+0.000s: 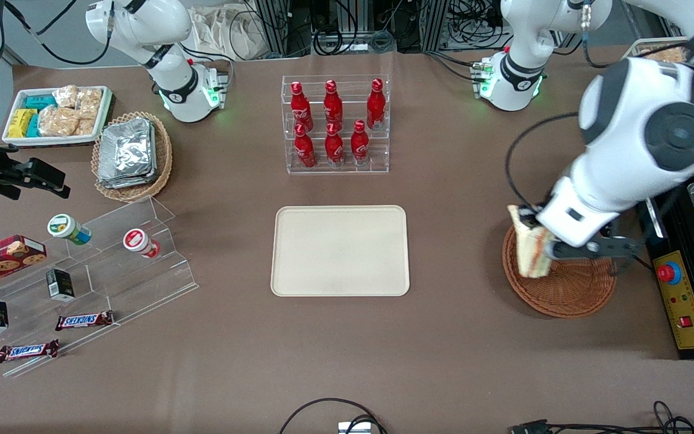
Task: Place sandwich from basket to tray
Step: 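Lift the sandwich from the basket and carry it over the cream tray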
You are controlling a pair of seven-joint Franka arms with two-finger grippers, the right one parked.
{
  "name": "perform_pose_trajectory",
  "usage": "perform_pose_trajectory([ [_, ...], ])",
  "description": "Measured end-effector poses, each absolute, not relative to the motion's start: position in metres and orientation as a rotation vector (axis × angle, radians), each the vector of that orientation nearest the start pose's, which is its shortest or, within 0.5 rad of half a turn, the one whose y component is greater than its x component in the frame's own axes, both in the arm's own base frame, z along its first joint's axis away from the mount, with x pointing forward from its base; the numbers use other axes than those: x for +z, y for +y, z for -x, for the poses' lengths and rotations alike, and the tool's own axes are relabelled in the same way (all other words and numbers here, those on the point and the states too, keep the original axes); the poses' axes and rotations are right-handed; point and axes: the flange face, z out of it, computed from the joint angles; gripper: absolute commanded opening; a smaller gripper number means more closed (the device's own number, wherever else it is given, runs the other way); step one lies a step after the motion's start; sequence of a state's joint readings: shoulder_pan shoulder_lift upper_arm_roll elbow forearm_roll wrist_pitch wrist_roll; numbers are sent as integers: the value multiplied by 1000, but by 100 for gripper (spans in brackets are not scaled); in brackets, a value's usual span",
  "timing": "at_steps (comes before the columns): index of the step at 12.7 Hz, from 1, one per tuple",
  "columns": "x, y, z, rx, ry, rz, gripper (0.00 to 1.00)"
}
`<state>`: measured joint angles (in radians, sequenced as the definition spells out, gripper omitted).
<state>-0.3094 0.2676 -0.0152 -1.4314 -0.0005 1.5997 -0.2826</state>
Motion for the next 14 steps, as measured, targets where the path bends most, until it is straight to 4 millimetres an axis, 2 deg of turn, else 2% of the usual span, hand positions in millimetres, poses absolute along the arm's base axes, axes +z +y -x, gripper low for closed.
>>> perform_pose_trajectory([
  [3,512,-286,-583,169,209,3107,0],
  [5,482,-339,-582,150,209,3118,0],
  [6,460,-366,-581,140,199,3126,0],
  [8,397,-410,-576,155,173,3112,0],
  [9,364,-424,-574,167,165,3088,0],
  [11,307,-437,-572,184,148,3055,0],
  [13,262,-440,-574,183,147,3044,0],
  [14,246,-440,-574,187,141,3038,0],
])
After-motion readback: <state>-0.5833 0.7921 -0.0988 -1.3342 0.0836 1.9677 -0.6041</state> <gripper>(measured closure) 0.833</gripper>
